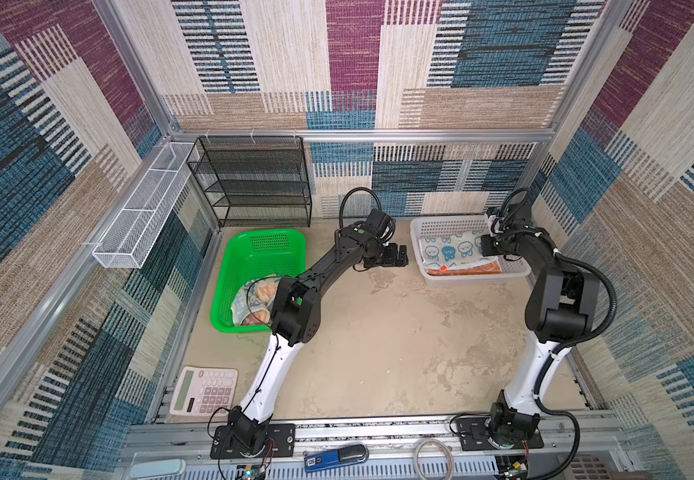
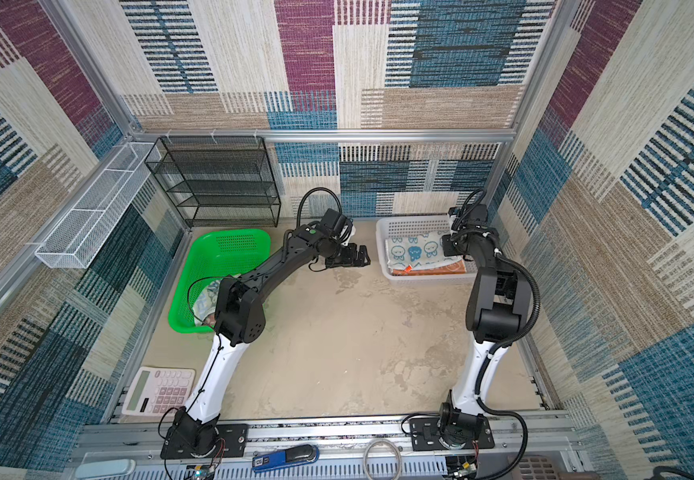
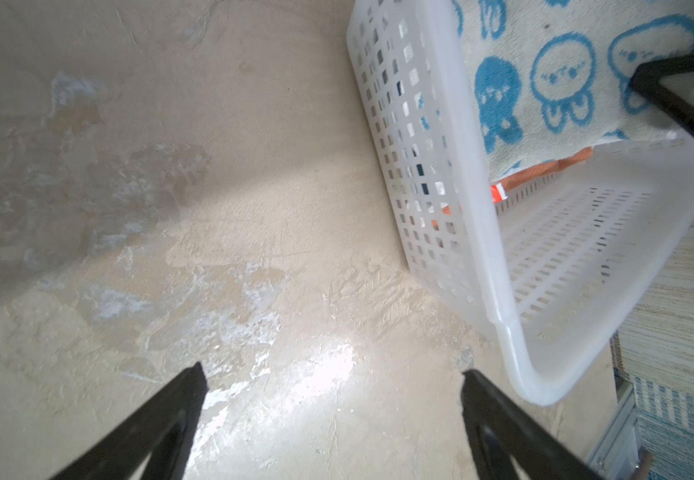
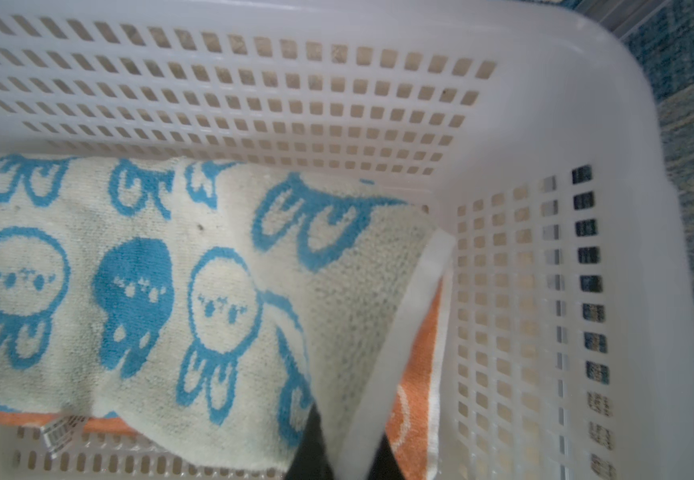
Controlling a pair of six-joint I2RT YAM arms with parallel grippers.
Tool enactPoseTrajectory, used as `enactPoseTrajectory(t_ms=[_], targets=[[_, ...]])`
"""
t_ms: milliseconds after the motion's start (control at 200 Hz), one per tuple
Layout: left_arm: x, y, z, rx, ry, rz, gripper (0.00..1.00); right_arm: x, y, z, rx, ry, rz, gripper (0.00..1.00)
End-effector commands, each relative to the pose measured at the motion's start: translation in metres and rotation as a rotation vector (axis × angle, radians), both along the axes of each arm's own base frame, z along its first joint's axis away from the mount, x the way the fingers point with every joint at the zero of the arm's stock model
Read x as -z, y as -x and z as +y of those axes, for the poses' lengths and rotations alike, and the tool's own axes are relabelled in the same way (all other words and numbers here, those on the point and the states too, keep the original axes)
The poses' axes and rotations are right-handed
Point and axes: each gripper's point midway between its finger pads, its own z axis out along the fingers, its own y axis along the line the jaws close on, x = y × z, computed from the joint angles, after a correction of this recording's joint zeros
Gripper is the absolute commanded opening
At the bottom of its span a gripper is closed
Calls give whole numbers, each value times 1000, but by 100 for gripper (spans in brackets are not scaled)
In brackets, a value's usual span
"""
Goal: Fold and stack the towels
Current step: 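Open both grippers and move them toward the green basket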
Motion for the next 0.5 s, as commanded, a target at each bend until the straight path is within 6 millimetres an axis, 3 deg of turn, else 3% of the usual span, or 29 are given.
enactPoseTrajectory(t_ms=[0, 160, 225, 315, 386, 421, 496], targets=[[2, -1, 1, 17, -8, 0, 99, 9, -2, -6, 5, 6, 22, 2], [3, -2, 4, 16, -20, -6, 99, 17, -9, -6, 23, -34, 34, 24], [1, -4, 7, 14, -30, -15, 99, 11, -12, -8, 43, -32, 16, 49], [-5, -5, 10, 12, -36, -30, 99, -6, -13, -9, 58, -31, -24, 67], [-11, -6, 12, 7, -42, -47, 99, -24, -13, -7, 66, -42, -67, 95], [-15, -6, 13, 7, -44, -57, 99, -36, -11, -6, 75, -45, -94, 100], [-26, -7, 18, 1, -63, -85, 99, -61, -8, -2, 84, -69, -154, 99]])
